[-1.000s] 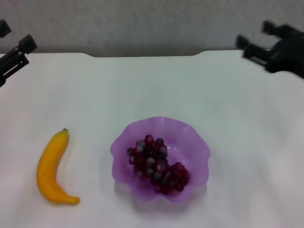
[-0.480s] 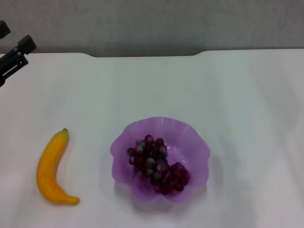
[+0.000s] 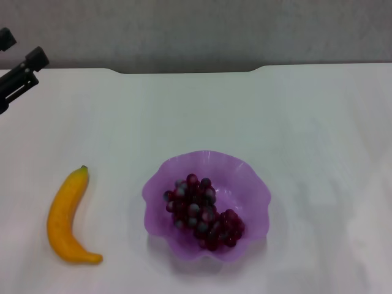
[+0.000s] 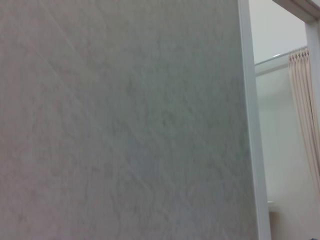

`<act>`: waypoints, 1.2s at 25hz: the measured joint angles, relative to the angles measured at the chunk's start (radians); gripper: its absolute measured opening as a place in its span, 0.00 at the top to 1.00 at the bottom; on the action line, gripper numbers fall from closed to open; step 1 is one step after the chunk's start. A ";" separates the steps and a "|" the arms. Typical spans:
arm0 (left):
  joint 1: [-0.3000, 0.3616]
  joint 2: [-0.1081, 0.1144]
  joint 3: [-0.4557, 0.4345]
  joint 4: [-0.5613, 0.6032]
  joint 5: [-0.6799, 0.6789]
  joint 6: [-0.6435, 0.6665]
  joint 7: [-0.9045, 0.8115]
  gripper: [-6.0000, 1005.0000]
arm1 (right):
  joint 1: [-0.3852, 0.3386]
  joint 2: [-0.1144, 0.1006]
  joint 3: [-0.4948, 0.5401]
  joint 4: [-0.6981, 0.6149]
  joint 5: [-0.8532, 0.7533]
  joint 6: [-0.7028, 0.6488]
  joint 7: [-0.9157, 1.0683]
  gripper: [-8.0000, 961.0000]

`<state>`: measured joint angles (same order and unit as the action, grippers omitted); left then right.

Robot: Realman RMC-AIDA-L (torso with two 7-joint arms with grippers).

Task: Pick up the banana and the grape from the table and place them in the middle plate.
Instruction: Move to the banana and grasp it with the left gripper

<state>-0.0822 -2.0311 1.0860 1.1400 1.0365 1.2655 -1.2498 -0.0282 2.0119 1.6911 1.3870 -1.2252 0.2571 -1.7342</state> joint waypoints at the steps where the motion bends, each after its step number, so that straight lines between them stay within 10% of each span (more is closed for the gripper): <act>1: 0.000 0.000 0.000 0.000 0.000 0.000 0.000 0.25 | 0.008 0.000 0.019 -0.026 0.014 0.050 -0.007 0.20; 6: -0.004 -0.001 0.000 0.001 0.005 0.000 -0.001 0.25 | 0.045 0.002 0.080 -0.194 0.262 0.282 -0.209 0.20; 30: -0.013 -0.004 0.008 0.087 0.144 -0.074 -0.110 0.25 | 0.026 0.007 -0.139 -0.483 1.094 0.394 -1.037 0.21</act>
<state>-0.0952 -2.0350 1.0939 1.2271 1.1801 1.1917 -1.3596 -0.0025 2.0193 1.5523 0.9036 -0.1310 0.6511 -2.7715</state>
